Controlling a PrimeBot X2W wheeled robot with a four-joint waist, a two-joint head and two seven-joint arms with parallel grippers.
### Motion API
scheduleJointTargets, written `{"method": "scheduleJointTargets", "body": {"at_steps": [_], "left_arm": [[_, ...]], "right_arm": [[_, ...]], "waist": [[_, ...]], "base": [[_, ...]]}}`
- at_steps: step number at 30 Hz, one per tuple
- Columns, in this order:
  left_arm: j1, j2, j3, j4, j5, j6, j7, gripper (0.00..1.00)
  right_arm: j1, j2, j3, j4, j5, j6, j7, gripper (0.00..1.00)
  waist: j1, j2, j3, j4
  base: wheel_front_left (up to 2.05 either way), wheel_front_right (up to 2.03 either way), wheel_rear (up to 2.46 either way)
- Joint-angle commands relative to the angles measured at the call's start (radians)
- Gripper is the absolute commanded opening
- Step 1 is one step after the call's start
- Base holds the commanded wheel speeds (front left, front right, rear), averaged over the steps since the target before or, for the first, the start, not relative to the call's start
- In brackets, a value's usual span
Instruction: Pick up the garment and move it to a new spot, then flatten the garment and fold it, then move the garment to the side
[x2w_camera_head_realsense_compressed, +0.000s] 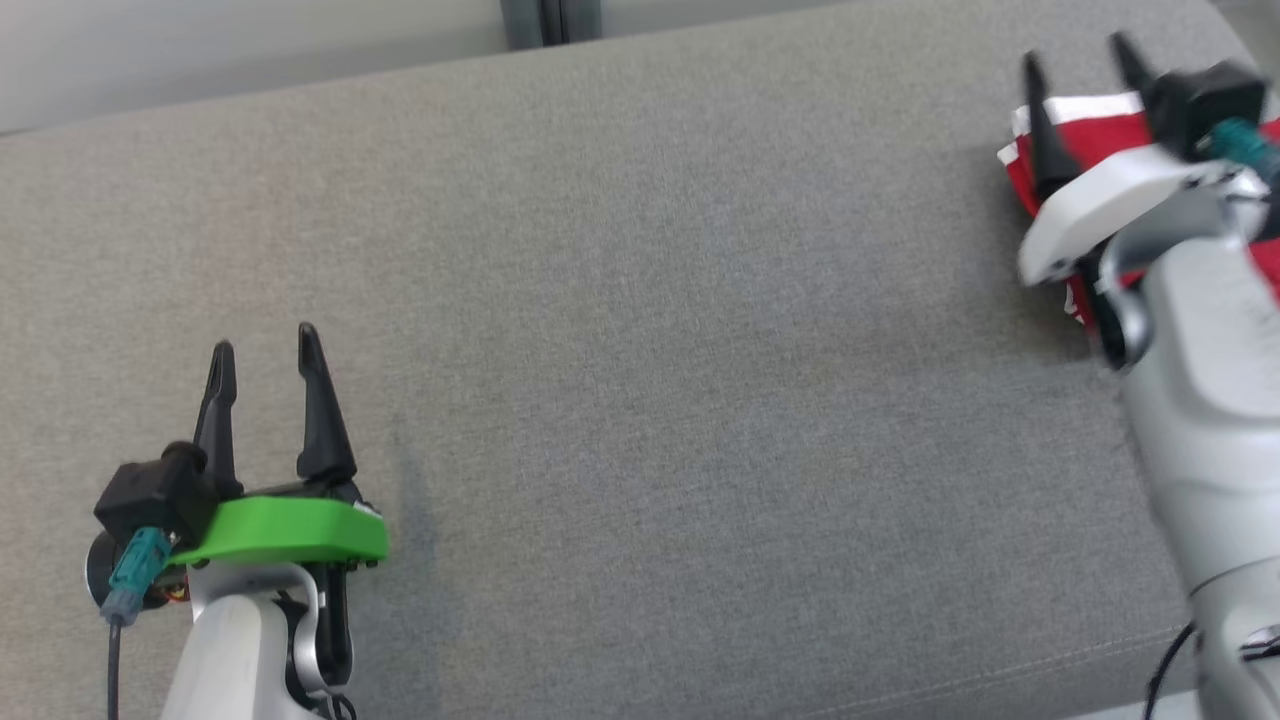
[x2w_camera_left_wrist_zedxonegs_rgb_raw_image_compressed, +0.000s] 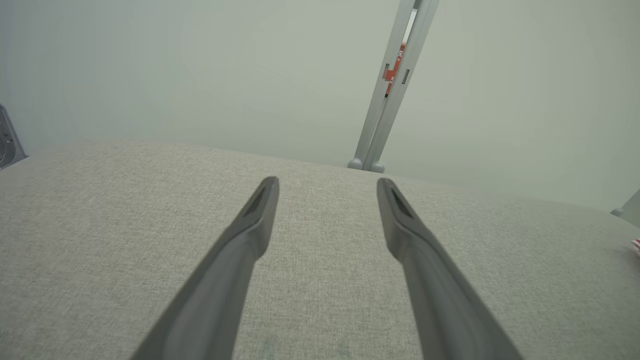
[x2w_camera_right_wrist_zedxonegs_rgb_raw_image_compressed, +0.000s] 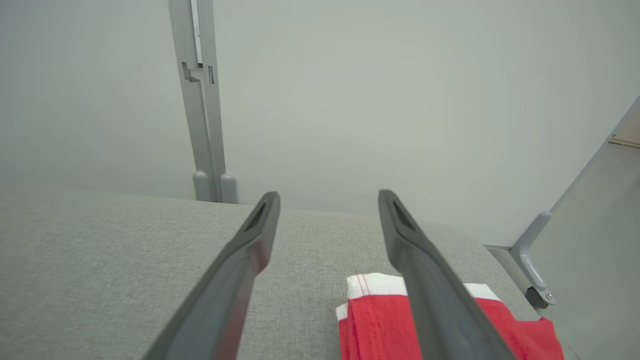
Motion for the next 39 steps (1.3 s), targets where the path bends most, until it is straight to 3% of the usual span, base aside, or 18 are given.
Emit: {"method": "scheduleJointTargets", "body": {"at_steps": [1,8,14,18,24,39], "left_arm": [[0.027,-0.003,0.014,0.011,-0.005,0.002,0.0,1.0],[0.102,-0.017,0.037,0.068,-0.013,-0.018,0.0,1.0],[0.18,-0.025,0.022,0.066,-0.002,-0.026,0.0,1.0],[0.227,-0.028,0.005,0.041,0.016,-0.02,0.0,1.0],[0.264,-0.031,-0.024,-0.006,0.023,-0.014,0.0,1.0],[0.25,-0.03,-0.056,-0.01,0.015,0.008,0.0,1.0]], "right_arm": [[0.042,0.029,0.0,-0.009,0.009,-0.002,-0.018,1.0],[0.228,0.137,-0.03,-0.097,-0.025,-0.002,-0.055,1.0],[0.438,0.192,-0.097,-0.286,-0.079,-0.002,-0.056,1.0],[0.578,0.202,-0.104,-0.41,-0.06,-0.002,-0.056,1.0],[0.714,0.2,-0.048,-0.487,-0.006,-0.002,-0.056,1.0],[0.754,0.202,-0.021,-0.51,0.031,-0.002,-0.056,1.0]], "waist": [[0.0,0.0,-0.073,0.019],[0.0,0.0,-0.154,0.046],[0.0,0.0,-0.201,0.064],[0.0,0.0,-0.213,0.073],[0.0,0.0,-0.206,0.08],[0.0,0.0,-0.194,0.082]], "base": [[0.0,0.0,0.0],[0.0,0.0,0.0],[0.0,0.0,0.0],[0.0,0.0,0.0],[0.0,0.0,0.0],[0.0,0.0,0.0]]}}
